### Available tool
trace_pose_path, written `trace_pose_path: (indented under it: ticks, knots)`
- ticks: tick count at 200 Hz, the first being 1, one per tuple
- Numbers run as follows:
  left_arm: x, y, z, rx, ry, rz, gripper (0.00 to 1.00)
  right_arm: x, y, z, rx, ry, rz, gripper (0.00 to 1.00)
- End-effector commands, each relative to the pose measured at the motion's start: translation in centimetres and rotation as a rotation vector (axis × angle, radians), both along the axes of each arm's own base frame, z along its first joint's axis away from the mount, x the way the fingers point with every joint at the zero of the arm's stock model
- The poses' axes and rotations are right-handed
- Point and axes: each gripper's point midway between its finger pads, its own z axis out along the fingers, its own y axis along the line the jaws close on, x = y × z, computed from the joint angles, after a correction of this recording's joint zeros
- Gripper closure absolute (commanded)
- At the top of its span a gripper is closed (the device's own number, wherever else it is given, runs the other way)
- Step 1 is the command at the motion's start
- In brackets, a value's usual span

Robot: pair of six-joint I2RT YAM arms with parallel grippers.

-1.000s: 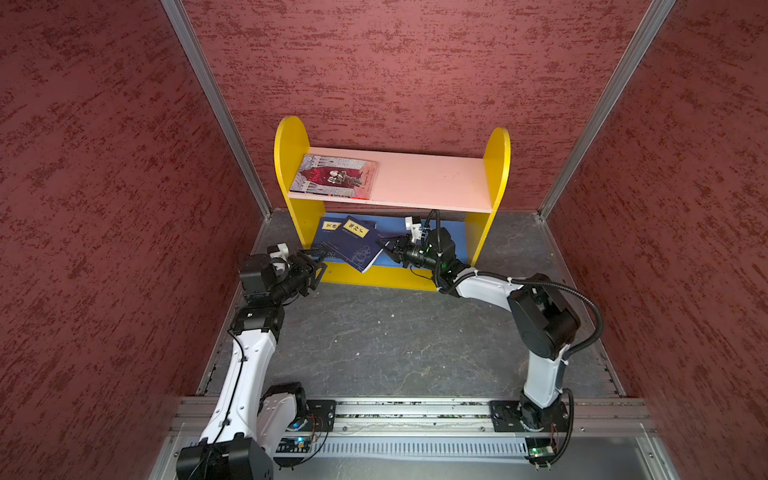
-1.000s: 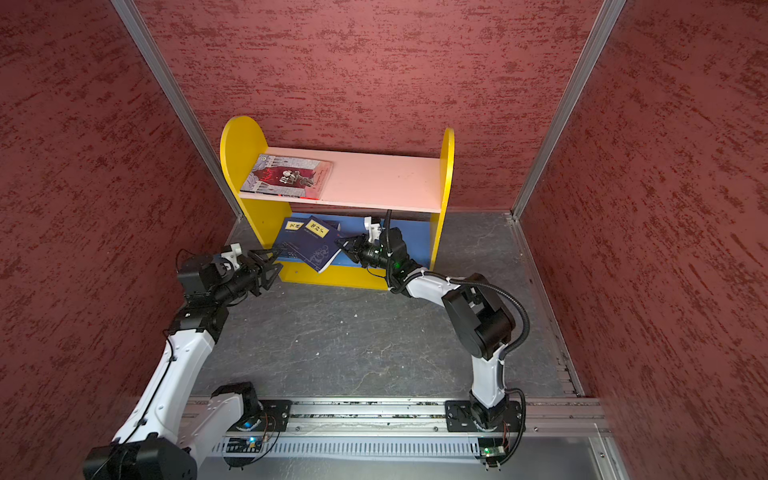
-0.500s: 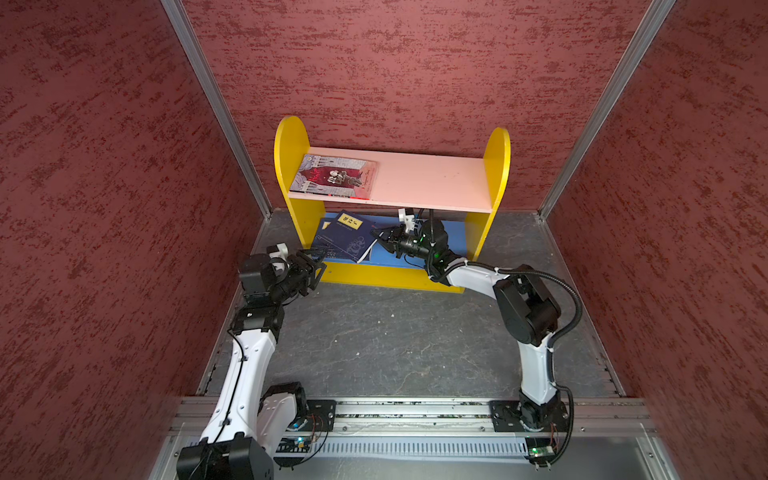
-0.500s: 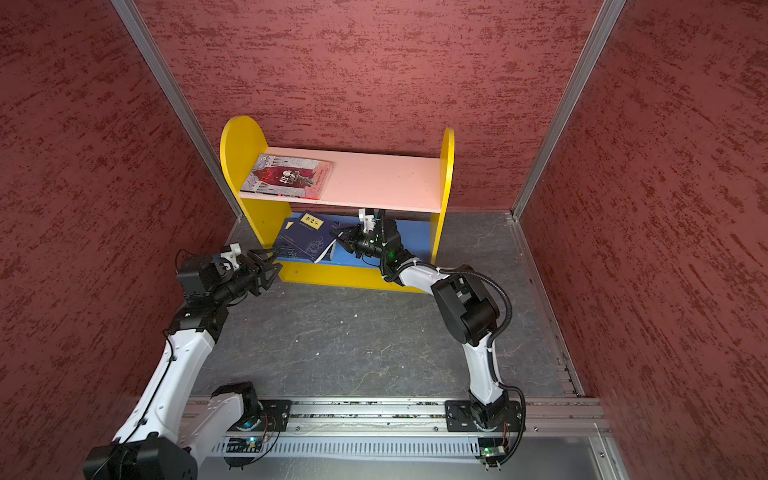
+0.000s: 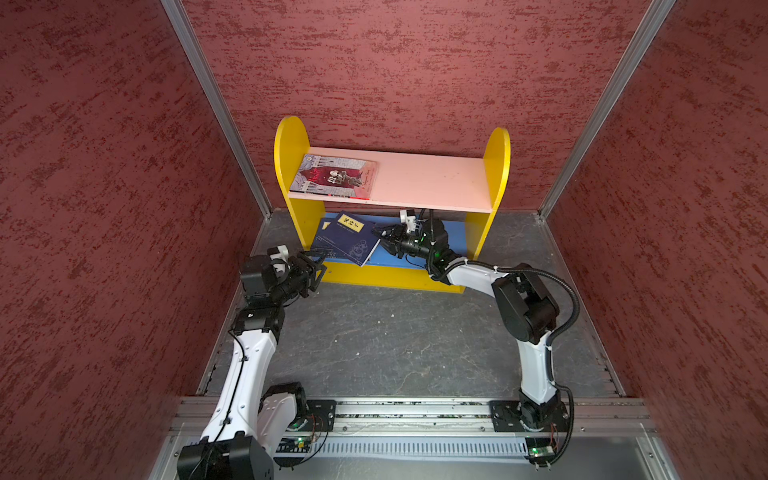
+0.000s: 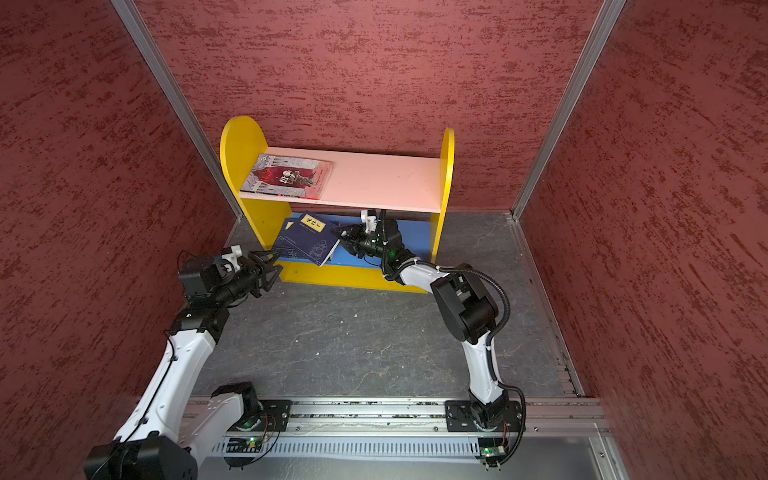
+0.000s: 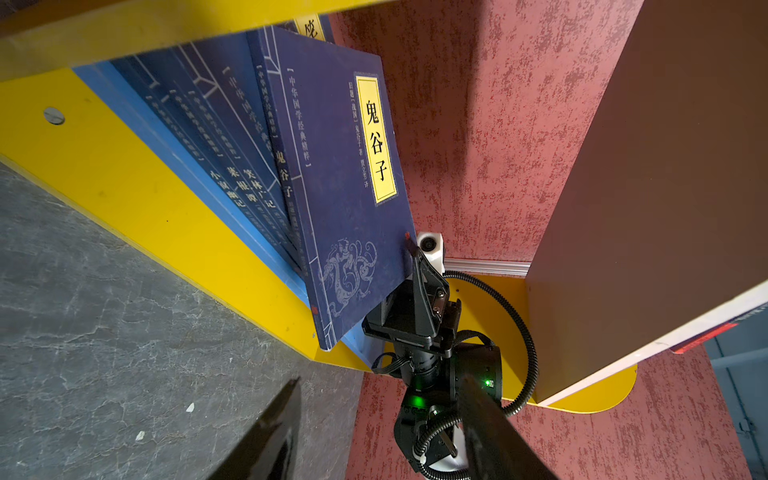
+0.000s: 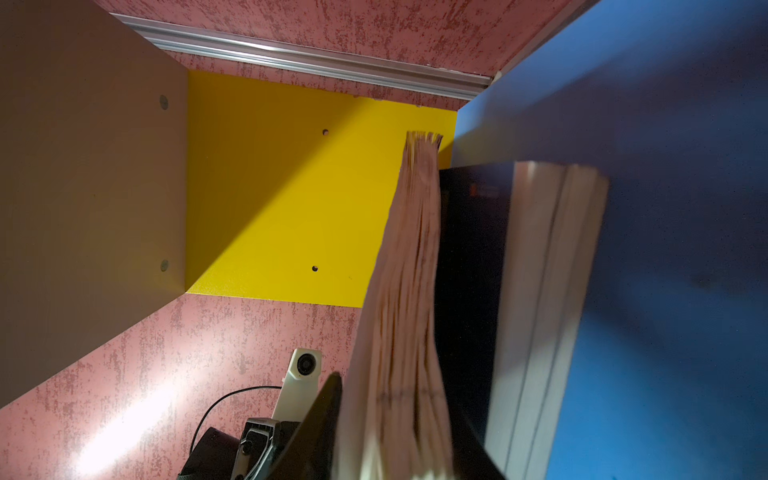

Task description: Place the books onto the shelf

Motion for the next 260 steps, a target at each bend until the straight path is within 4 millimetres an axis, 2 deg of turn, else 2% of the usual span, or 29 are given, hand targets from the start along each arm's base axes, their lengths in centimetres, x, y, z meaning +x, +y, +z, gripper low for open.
trace_pose_path:
  ticks: [1, 43, 114, 132, 138, 172, 201, 260]
  knots:
    - [0.5, 0.0, -0.1, 0.029, -0.021, -0.012, 0.39, 0.6, -0.5, 1.6, -0.009, -0.021, -0.029, 0.59]
    - [1.5, -0.4, -0.4, 0.08, -0.042, -0.048, 0.4, 0.6, -1.0, 1.0, -0.059, -0.002, -0.054, 0.55]
    - [2.2, -1.3, -1.6, 0.155, -0.085, -0.1, 0.4, -0.1, -1.9, 1.3, -0.121, 0.014, -0.083, 0.48]
    - [2.1, -1.6, -1.6, 0.144, -0.084, -0.116, 0.4, -0.7, -1.7, 1.3, -0.155, 0.022, -0.073, 0.45]
    - [2.1, -1.6, -1.6, 0.141, -0.083, -0.119, 0.4, -1.0, -1.5, 1.0, -0.179, 0.03, -0.071, 0.41]
    - [1.9, -2.0, -2.0, 0.122, -0.068, -0.139, 0.4, -2.4, -0.7, -0.8, -0.269, 0.075, -0.058, 0.41]
    - [1.7, -2.1, -2.1, 0.102, -0.058, -0.142, 0.4, -3.0, -0.5, -1.8, -0.273, 0.099, -0.058, 0.4]
    - [1.6, -2.3, -1.7, 0.091, -0.062, -0.149, 0.4, -3.8, 0.4, -1.6, -0.245, 0.098, -0.048, 0.41]
